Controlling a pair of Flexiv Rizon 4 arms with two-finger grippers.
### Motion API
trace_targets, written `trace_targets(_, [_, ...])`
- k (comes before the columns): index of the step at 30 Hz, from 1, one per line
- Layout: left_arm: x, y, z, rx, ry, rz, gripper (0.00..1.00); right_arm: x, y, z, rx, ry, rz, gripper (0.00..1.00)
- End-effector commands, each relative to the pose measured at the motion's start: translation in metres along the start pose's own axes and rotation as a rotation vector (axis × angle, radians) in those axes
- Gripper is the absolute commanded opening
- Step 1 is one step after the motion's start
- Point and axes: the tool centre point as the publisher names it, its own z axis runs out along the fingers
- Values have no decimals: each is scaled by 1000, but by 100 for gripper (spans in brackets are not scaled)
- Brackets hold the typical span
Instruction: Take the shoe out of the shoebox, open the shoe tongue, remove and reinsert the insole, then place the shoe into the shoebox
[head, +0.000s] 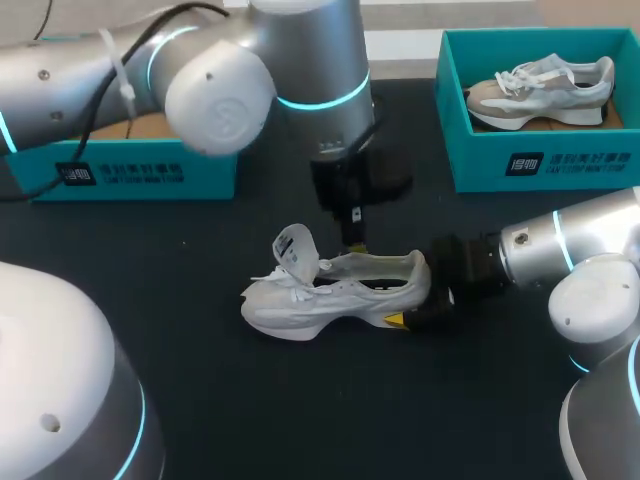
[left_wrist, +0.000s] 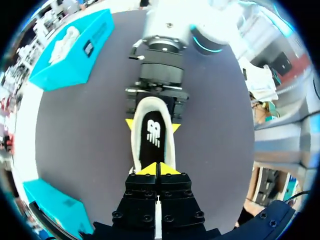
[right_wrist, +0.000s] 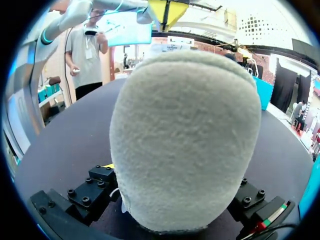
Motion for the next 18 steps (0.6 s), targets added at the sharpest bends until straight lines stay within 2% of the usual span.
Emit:
trace_targets(1, [-2, 0, 20, 83, 159, 387, 0, -1, -1, 1, 3, -1, 0, 0])
trace_targets(6, [1, -7, 37, 35, 152, 364, 0, -1, -1, 1, 3, -1, 0, 0])
trace_targets(18, [1, -7, 37, 35, 152, 364, 0, -1, -1, 1, 3, -1, 0, 0])
